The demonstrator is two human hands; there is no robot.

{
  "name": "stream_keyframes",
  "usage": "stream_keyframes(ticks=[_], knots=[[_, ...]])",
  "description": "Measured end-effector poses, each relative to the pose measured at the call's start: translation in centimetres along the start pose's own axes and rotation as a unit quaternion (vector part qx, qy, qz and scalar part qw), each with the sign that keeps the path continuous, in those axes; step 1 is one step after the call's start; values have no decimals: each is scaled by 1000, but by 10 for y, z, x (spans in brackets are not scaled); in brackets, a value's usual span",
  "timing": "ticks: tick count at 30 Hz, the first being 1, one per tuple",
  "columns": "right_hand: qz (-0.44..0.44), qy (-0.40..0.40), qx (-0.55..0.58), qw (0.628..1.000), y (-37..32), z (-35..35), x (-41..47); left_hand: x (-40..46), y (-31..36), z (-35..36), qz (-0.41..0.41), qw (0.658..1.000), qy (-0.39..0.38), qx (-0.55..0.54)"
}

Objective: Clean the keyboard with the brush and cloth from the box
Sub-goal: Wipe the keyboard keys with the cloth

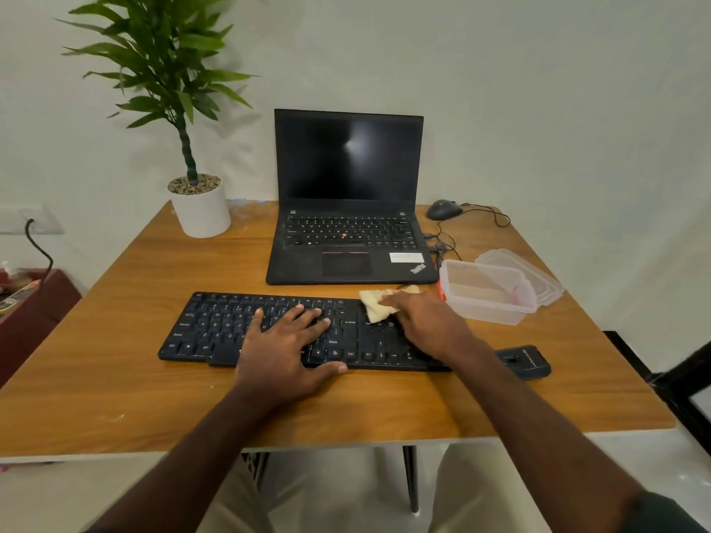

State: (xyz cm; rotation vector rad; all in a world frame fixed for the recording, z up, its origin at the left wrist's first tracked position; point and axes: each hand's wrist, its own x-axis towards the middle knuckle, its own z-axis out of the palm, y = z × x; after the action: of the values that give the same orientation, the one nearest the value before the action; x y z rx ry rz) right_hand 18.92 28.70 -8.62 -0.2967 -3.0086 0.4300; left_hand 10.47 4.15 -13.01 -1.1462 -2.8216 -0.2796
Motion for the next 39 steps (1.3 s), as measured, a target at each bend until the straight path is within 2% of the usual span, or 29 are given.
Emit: stream_keyframes(ticks=[5, 14, 16, 17, 20, 22, 24, 26, 31, 36, 39], knots=[[76, 50, -13, 996, 2, -4, -25, -1, 0, 1, 2, 1000, 6, -6], [83, 94, 40, 991, -9, 5, -67, 0, 1, -1, -3, 1000, -6, 0], [83, 104, 117, 984, -5, 2, -68, 0, 1, -2, -4, 1000, -7, 6], [90, 111, 195, 970, -2, -1, -68, 0, 1, -2, -5, 1000, -9, 9], [127, 150, 396, 897, 5, -11, -66, 0, 4, -5, -7, 1000, -15, 7], [151, 178, 464, 854, 10, -16, -64, 0, 8, -9, -14, 999, -2, -30], [170, 186, 498, 830, 12, -19, -64, 0, 17, -13, -15, 998, 23, -65], [182, 179, 502, 826, 16, -22, -65, 1, 29, -16, 2, 997, 42, -71], [213, 187, 440, 852, 44, -33, -79, 18, 59, -12, 77, 987, 109, -90], [317, 283, 367, 827, 106, -63, -113, 44, 95, -9, 149, 977, 111, -106], [362, 291, 371, 804, 137, -74, -127, 59, 114, -3, 169, 976, 94, -101]])
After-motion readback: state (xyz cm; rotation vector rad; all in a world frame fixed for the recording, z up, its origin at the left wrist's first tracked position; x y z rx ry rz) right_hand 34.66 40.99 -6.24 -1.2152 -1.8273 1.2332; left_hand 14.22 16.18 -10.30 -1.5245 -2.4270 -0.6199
